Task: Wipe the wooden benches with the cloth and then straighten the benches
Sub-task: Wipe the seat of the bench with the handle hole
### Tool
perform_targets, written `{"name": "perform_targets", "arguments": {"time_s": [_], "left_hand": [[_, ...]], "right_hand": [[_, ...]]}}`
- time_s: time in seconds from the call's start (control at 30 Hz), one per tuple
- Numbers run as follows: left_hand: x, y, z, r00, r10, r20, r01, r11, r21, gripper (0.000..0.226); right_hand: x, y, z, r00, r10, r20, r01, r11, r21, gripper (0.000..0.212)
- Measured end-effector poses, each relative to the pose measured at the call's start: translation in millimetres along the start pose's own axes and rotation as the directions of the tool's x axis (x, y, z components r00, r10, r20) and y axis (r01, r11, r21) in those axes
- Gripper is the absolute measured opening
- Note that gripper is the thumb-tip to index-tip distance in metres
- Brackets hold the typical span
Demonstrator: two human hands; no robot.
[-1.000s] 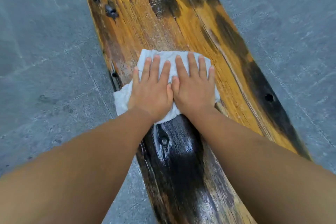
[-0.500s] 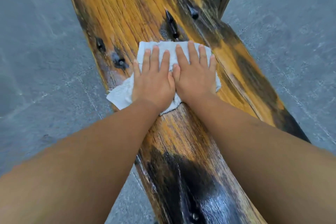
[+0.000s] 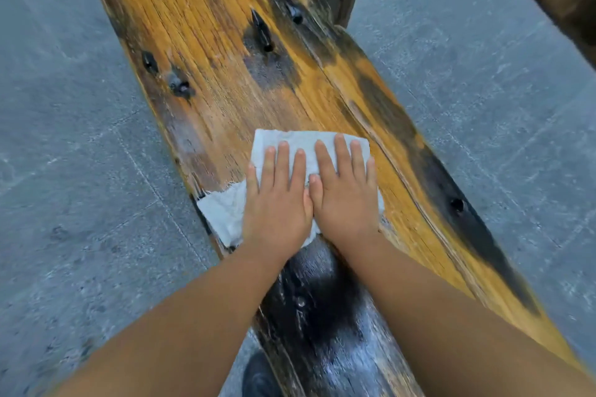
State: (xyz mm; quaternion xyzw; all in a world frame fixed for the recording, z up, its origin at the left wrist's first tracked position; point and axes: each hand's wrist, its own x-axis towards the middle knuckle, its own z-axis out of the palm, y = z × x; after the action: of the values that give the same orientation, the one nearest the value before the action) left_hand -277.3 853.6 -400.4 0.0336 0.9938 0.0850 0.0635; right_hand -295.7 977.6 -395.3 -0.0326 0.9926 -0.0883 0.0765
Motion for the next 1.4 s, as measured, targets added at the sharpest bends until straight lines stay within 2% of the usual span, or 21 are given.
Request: {"name": "perform_targets", "arguments": {"time_s": [0.23,0.4,0.5,0.63,0.8,1.03,1.27,1.4], "left_hand": [[-139,86,29,0.993,0.098,0.071,-0.097,0.995,-0.019,0.059],[-207,124,35,0.977,0.154,0.149,-0.153,0.988,-0.014,0.061],[-230,136,37,0.959,0.211,0.189,-0.211,0.977,-0.02,0.061],[-222,135,34,0.947,0.228,0.225,-0.231,0.973,-0.013,0.061],[-163,123,31,0.918,0.334,0.215,-0.341,0.94,-0.006,0.061],[-30,97,19,0.957,0.264,0.125,-0.262,0.965,-0.033,0.062],[92,17,-11,0.98,0.178,0.085,-0.175,0.984,-0.038,0.06],[147,-29,-25,0.989,0.145,0.04,-0.144,0.989,-0.026,0.061]], "right_hand": [[-164,67,9,0.99,0.119,0.075,-0.118,0.993,-0.014,0.06],[-244,97,10,0.977,0.186,0.109,-0.186,0.983,-0.008,0.061],[-274,110,13,0.978,0.181,0.101,-0.181,0.983,-0.01,0.06],[-271,114,18,0.977,0.199,0.074,-0.197,0.98,-0.028,0.061],[-220,114,12,0.971,0.23,0.062,-0.229,0.973,-0.027,0.062],[-72,105,-7,0.978,0.206,0.013,-0.206,0.978,-0.004,0.064],[72,40,-15,0.987,0.158,0.015,-0.158,0.986,0.053,0.067],[137,1,-17,0.992,0.125,0.017,-0.125,0.992,0.031,0.067]]}}
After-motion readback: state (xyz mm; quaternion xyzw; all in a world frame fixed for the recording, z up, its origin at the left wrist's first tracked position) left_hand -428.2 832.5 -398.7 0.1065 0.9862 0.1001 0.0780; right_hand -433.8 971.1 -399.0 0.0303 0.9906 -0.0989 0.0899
